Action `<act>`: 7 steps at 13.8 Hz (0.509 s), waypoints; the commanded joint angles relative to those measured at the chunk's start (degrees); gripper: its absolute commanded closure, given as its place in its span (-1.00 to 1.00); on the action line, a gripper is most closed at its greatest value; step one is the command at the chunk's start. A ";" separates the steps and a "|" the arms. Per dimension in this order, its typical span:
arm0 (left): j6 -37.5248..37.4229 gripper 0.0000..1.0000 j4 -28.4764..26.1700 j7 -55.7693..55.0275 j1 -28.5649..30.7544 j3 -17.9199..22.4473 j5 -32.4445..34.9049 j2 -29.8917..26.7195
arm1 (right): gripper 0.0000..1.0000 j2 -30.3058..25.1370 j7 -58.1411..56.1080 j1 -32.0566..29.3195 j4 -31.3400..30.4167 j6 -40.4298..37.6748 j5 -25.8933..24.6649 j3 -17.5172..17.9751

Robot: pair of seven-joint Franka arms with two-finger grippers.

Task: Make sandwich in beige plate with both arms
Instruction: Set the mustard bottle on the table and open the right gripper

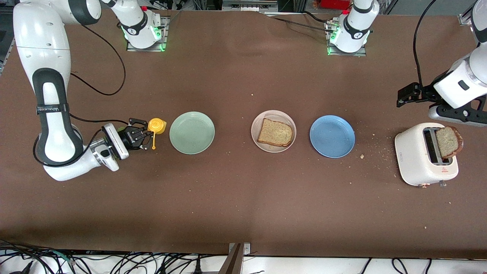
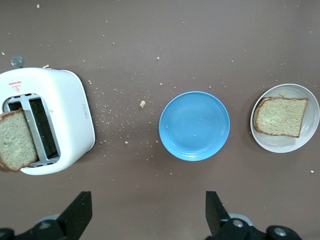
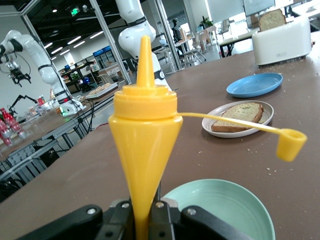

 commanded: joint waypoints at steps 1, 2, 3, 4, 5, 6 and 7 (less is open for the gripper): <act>-0.32 -1.00 0.80 -0.20 0.24 -0.38 0.62 0.40 | 1.00 3.11 -11.46 -1.35 -1.55 -1.60 1.49 -0.87; -0.23 -1.00 1.06 -0.03 0.51 -0.20 -0.17 0.84 | 1.00 4.43 -13.76 -1.35 -1.55 -2.65 1.58 -1.23; -0.23 -1.00 2.02 -0.11 0.51 -0.20 -0.35 1.01 | 1.00 5.06 -14.65 -1.43 -1.55 -2.66 1.49 -1.58; -0.31 -1.00 2.38 -0.11 0.42 -0.20 0.26 1.02 | 1.00 5.41 -15.01 -1.61 -1.55 -2.48 1.23 -2.37; -0.32 -1.00 2.38 -0.20 0.42 -0.20 0.44 1.02 | 1.00 6.20 -16.06 -1.61 -1.55 -2.31 1.23 -2.64; -0.23 -1.00 2.38 -0.38 0.51 -0.12 0.44 1.02 | 1.00 7.08 -16.94 -1.61 -1.55 -2.05 1.23 -2.73; -0.23 -1.00 2.30 -1.86 0.68 -0.03 0.44 1.02 | 1.00 7.95 -17.56 -1.61 -1.55 -1.70 1.40 -2.73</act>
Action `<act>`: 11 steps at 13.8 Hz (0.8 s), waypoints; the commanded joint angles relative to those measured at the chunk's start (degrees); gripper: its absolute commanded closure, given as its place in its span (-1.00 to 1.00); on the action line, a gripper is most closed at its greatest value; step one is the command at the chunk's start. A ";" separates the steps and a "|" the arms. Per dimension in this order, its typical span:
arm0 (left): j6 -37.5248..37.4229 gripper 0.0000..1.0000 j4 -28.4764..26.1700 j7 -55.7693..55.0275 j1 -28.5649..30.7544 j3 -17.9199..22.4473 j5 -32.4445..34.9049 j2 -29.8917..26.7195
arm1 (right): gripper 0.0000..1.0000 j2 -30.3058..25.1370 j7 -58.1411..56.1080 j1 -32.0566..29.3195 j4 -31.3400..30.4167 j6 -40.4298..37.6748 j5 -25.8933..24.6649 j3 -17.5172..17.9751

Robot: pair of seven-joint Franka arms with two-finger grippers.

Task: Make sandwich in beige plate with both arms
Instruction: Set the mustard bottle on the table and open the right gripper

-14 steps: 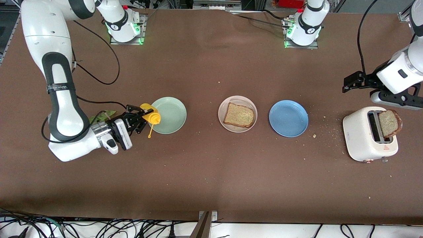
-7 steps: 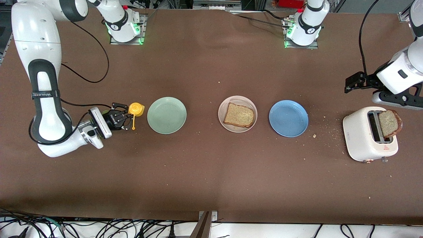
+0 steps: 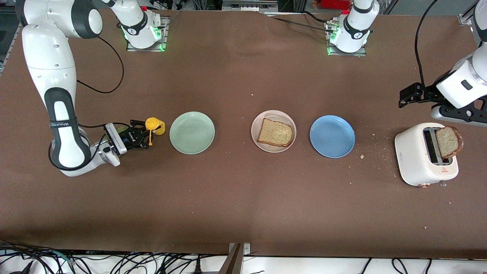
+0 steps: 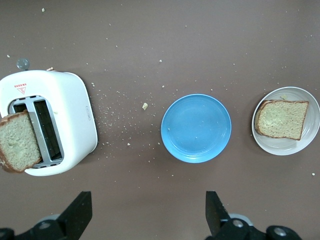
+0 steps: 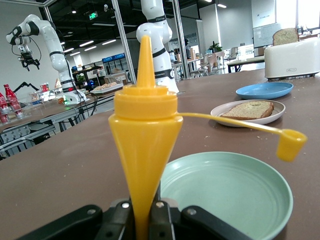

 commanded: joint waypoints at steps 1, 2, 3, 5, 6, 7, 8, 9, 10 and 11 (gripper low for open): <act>-0.32 -1.00 1.72 -3.49 0.53 -0.09 0.46 0.88 | 1.00 1.68 -2.78 -0.23 0.06 -0.63 1.47 -0.24; -0.32 -1.00 1.63 -5.60 0.53 -0.09 0.46 0.88 | 1.00 1.95 -3.22 -0.23 0.06 -0.10 1.48 -0.24; -0.40 -1.00 1.63 -7.19 0.53 -0.17 0.55 0.88 | 1.00 2.13 -3.31 -0.23 0.06 0.60 1.48 -0.24; -0.32 -1.00 1.63 -7.11 0.53 -0.26 0.64 0.88 | 1.00 2.30 -3.14 -0.23 0.06 1.83 0.86 -0.67; -0.32 -1.00 1.63 -6.94 0.53 -0.26 0.64 0.79 | 1.00 2.48 -3.22 -0.23 0.14 2.62 0.77 -1.55; -0.40 -1.00 1.63 -6.94 0.53 -0.26 0.55 0.79 | 0.99 2.48 -3.22 -0.23 0.06 2.80 0.77 -1.99; -0.32 -1.00 1.63 -6.76 0.53 -0.26 0.55 0.88 | 0.98 2.57 -3.22 -0.23 0.06 2.80 0.86 -2.43; -0.40 -1.00 1.54 -6.59 0.62 -0.17 0.46 0.79 | 0.92 2.57 -3.14 -0.23 0.06 2.80 0.86 -3.04; -0.41 -1.00 1.54 -6.67 0.53 -0.17 0.46 0.79 | 0.88 2.65 -3.22 -0.23 0.14 2.71 0.95 -3.14; -0.41 -1.00 1.45 -6.59 0.62 -0.17 0.46 0.79 | 0.85 2.74 -3.31 -0.32 0.06 2.80 1.21 -3.14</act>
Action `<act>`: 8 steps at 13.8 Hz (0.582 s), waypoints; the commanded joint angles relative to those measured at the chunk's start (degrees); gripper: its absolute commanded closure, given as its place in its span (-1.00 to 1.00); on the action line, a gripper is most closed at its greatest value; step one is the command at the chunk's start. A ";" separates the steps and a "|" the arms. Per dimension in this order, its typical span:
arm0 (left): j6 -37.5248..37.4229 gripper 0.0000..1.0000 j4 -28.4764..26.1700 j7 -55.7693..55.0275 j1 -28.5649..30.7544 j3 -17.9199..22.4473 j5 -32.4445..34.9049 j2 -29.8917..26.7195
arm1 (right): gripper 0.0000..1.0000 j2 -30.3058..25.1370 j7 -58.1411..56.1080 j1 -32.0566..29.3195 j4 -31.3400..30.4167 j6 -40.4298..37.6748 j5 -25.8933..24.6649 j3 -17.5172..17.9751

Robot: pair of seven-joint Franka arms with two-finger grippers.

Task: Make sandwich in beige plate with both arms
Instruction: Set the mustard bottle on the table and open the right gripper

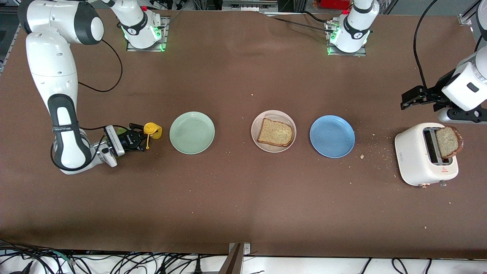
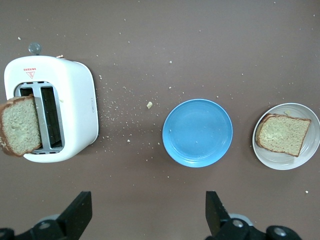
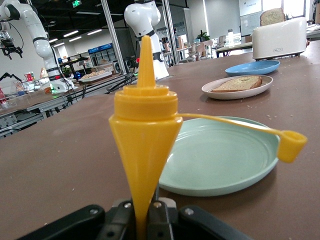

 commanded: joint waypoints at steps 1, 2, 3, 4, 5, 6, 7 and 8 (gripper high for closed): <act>-0.41 -1.00 1.35 0.19 0.76 -0.17 0.46 0.78 | 0.80 0.58 -1.21 -0.15 0.14 -0.42 1.27 -0.41; -0.49 -1.00 1.26 1.77 0.85 -0.34 0.46 0.69 | 0.62 0.67 -1.04 -0.15 0.14 -0.42 1.36 -0.41; -0.49 -1.00 1.35 3.52 0.76 -0.43 0.46 0.78 | 0.12 0.67 -1.04 -0.15 0.14 -0.50 1.28 -0.41; -0.49 -1.00 1.35 4.24 0.76 -0.52 0.46 0.78 | -0.93 0.67 -0.86 -0.32 0.06 -0.68 1.36 -0.67; -0.58 -1.00 1.18 4.16 0.85 -0.43 0.46 0.78 | -1.00 0.58 -0.34 -0.32 0.14 -1.03 1.28 -1.28; -1.02 -1.00 1.18 4.07 0.85 -0.43 0.46 0.78 | -1.00 0.49 0.62 -0.41 0.32 -1.12 1.28 -1.90; -1.19 -1.00 1.18 4.15 0.94 -0.43 0.46 0.78 | -1.00 0.23 2.37 -0.41 0.58 -1.21 1.19 -3.03; -1.46 -1.00 1.18 4.07 0.76 -0.43 0.46 0.87 | -1.00 -0.12 3.96 -0.32 0.84 -1.21 1.19 -3.65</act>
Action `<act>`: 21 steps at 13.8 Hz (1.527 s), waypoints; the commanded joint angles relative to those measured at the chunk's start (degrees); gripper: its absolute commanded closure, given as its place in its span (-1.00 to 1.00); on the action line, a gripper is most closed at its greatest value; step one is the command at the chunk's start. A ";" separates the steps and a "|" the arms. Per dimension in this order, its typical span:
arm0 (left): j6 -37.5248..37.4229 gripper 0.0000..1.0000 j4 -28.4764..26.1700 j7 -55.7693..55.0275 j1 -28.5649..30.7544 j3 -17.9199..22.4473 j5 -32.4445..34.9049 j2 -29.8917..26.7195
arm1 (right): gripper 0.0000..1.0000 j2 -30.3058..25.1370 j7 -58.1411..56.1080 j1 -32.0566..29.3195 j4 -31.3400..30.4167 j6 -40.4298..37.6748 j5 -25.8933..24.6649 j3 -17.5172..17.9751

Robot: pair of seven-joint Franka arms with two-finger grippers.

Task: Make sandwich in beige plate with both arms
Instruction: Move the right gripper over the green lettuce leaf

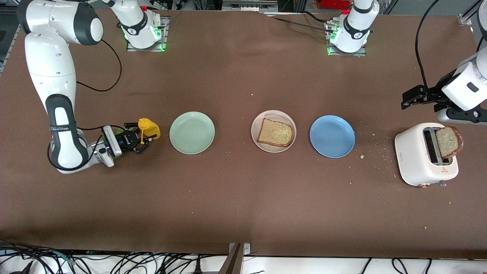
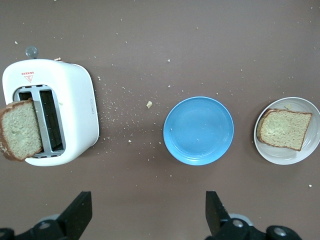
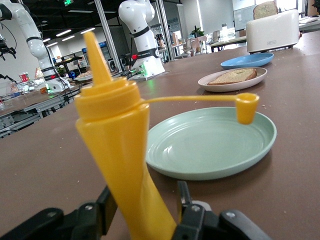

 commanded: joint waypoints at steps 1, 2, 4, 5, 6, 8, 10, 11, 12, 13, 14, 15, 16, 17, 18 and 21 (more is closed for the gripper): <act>-1.40 -1.00 1.18 1.61 0.41 -0.43 0.46 0.68 | -1.00 -0.78 4.03 -0.26 1.92 -1.20 0.51 -2.23; -1.40 -1.00 1.18 1.61 0.41 -0.43 0.46 0.68 | -1.00 -1.48 5.52 -0.17 3.41 -1.20 -0.80 -3.19; -1.40 -1.00 1.18 1.52 0.41 -0.43 0.46 0.68 | -1.00 -4.29 12.87 -0.17 6.05 -1.20 -4.75 -4.95; -1.40 -1.00 1.18 1.52 0.41 -0.43 0.46 0.68 | -1.00 -6.13 17.09 -0.08 6.85 -1.11 -7.29 -5.74; -1.40 -1.00 1.18 1.61 0.41 -0.43 0.46 0.68 | -1.00 -7.97 20.44 0.09 7.03 -0.41 -9.93 -5.75; -1.40 -1.00 1.27 1.52 0.41 -0.43 0.46 0.68 | -1.00 -11.84 23.11 0.36 7.21 4.05 -13.10 -5.75; -1.40 -1.00 1.27 1.43 0.23 -0.43 0.46 0.68 | -1.00 -16.93 27.91 2.28 6.77 11.07 -22.82 -5.49; -1.40 -1.00 1.27 1.43 0.23 -0.43 0.46 0.68 | -1.00 -19.39 32.99 3.25 6.51 14.85 -28.62 -5.23; -1.40 -1.00 1.27 1.43 0.23 -0.43 0.46 0.68 | -1.00 -21.33 37.57 4.48 6.50 17.85 -34.16 -4.35; -1.40 -1.00 1.27 1.43 0.23 -0.43 0.46 0.68 | -1.00 -23.09 41.62 5.27 6.24 20.14 -40.31 -2.61; -1.40 -1.00 1.27 1.34 0.23 -0.43 0.46 0.68 | -1.00 -24.76 45.66 5.37 5.02 21.99 -43.85 -1.02; -1.40 -1.00 1.27 1.43 0.23 -0.43 0.46 0.68 | -1.00 -26.35 50.23 6.24 2.92 24.53 -45.62 -0.66; -1.40 -1.00 1.27 1.43 0.23 -0.43 0.46 0.68 | -1.00 -27.67 54.19 7.12 -0.06 26.64 -46.86 -0.65; -1.40 -1.00 1.27 1.34 0.23 -0.43 0.46 0.68 | -1.00 -29.42 58.84 7.21 -2.96 28.06 -47.39 -0.57; -1.40 -1.00 1.27 1.34 0.23 -0.43 0.46 0.68 | -1.00 -30.57 66.98 7.65 -4.99 28.07 -48.01 -0.22; -1.40 -1.00 1.27 1.43 0.23 -0.43 0.46 0.68 | -1.00 -32.69 94.40 9.14 -8.17 26.58 -50.72 0.92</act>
